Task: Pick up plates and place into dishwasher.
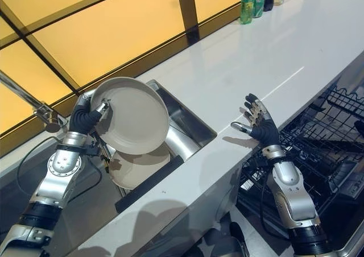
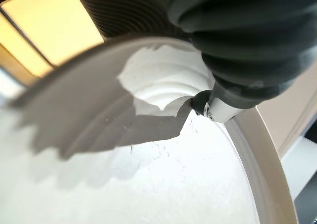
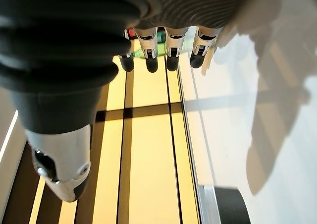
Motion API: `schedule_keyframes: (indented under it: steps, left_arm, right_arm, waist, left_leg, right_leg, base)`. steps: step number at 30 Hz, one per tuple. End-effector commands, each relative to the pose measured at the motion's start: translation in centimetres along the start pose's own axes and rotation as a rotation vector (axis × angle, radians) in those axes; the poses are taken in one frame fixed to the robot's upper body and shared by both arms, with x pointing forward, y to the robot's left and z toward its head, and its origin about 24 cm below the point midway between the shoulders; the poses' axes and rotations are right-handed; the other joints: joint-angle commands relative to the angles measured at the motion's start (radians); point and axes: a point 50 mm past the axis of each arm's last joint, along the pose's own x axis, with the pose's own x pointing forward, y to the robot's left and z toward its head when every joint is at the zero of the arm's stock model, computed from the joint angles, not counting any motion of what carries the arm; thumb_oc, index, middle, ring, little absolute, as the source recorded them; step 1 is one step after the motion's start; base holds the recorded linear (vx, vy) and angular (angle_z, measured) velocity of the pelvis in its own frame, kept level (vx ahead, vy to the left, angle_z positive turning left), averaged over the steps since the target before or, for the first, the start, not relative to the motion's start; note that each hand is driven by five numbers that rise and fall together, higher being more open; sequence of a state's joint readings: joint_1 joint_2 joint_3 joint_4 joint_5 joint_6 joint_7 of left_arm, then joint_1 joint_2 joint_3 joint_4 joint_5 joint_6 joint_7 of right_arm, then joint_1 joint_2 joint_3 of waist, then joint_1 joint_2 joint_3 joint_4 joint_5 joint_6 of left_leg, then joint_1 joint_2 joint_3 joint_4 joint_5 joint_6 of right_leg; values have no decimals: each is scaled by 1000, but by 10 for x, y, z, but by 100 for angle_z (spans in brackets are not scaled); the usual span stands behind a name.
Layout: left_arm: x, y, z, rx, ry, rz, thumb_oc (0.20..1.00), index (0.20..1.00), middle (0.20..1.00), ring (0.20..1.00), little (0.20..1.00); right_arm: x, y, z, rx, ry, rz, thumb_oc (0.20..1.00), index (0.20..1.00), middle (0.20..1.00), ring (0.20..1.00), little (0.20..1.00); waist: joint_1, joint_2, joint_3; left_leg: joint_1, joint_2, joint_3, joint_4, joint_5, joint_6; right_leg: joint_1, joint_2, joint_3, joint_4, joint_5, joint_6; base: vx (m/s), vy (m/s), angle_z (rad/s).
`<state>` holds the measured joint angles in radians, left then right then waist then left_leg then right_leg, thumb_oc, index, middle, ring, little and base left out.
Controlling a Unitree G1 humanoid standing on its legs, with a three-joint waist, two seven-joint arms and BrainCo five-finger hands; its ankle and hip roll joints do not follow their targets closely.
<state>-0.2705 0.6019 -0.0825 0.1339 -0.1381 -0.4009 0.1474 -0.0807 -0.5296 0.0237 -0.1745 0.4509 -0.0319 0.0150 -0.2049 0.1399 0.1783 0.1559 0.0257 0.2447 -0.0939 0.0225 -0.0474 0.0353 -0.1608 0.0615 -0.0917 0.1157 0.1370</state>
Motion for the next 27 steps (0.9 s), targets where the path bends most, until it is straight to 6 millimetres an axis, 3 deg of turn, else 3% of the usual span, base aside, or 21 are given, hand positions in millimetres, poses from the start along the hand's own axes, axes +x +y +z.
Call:
schedule_keyframes:
  steps: [1, 16, 27]
  left_arm:
    - [14, 25, 25, 34, -167, 138, 200, 200, 200, 200, 200]
    - [29, 11, 54, -1, -313, 136, 200, 200, 200, 200, 200]
    - [33, -6, 63, -69, -351, 109, 200, 200, 200, 200, 200]
  right_arm:
    - [17, 25, 34, -1, -188, 107, 1000, 1000, 1000, 1000, 1000]
    - [36, 72, 67, 77, -311, 304, 1000, 1000, 1000, 1000, 1000]
    - [35, 117, 63, 227, -212, 470, 1000, 1000, 1000, 1000, 1000]
  waist:
    - [44, -72, -78]
    - [122, -141, -150]
    - [139, -150, -174]
  left_leg:
    - [-25, 12, -63, 8, -40, -14]
    - [-23, 40, -87, 7, -26, -19]
    - [-24, 40, -93, 7, -21, -17]
  right_leg:
    - [9, -48, -70, 60, -76, 22]
    - [57, -16, -128, 28, -63, 11]
    - [63, -5, -141, 22, -59, 3]
  base:
    - [-63, -145, 10]
    - [-50, -81, 11]
    - [-48, -29, 2]
